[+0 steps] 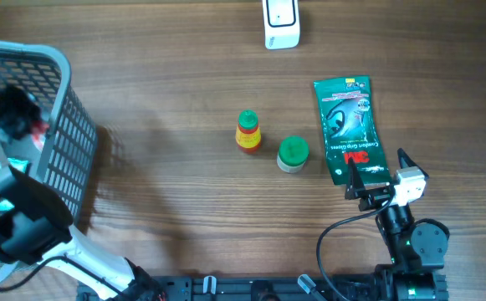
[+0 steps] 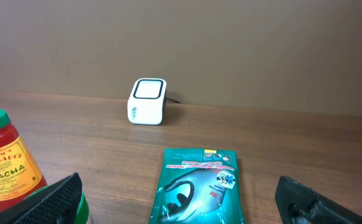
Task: Scan the item barcode
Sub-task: 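Reach the left gripper into the basket and grasp the small red-white box, then carry the small box out and place it beside the green jar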
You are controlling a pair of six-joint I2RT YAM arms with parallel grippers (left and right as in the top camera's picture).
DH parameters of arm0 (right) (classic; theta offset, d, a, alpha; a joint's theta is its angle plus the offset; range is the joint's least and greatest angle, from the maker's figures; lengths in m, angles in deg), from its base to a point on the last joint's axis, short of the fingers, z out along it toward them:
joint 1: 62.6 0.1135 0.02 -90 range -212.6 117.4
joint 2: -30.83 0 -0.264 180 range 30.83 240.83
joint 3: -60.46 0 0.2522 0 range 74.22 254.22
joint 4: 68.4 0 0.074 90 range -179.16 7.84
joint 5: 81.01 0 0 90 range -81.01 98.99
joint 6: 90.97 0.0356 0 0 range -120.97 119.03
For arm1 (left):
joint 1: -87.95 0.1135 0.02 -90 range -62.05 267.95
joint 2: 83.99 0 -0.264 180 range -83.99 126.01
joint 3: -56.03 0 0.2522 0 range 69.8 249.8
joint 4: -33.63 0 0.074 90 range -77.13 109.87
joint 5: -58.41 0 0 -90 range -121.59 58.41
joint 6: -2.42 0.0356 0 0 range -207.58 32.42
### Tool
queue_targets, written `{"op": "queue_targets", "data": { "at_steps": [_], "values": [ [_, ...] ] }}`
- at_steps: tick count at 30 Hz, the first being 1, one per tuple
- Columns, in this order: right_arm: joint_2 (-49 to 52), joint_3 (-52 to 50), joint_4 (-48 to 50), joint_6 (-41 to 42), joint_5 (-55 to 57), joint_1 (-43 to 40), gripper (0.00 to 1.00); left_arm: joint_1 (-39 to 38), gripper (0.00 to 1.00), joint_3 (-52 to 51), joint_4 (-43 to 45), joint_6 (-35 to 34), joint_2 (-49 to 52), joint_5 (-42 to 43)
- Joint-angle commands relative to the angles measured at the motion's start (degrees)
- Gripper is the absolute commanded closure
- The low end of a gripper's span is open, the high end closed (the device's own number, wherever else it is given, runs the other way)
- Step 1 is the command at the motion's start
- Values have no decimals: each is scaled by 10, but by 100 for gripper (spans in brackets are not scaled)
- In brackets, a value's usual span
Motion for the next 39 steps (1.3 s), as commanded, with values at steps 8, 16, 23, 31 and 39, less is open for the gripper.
{"op": "queue_targets", "data": {
  "at_steps": [8,16,23,31,39],
  "values": [
    [-2,0,2,-7,10,2,0,-14,70,160,-49,1,-196,166],
    [-2,0,2,-7,10,2,1,-206,76,158,-152,35,-245,163],
    [-2,0,2,-7,10,2,0,-414,82,93,-180,35,-245,105],
    [-2,0,2,-7,10,2,1,-632,82,-68,-61,11,-245,75],
    [-2,0,2,-7,10,3,0,-793,84,-328,238,-219,-244,-24]
  ]
}}
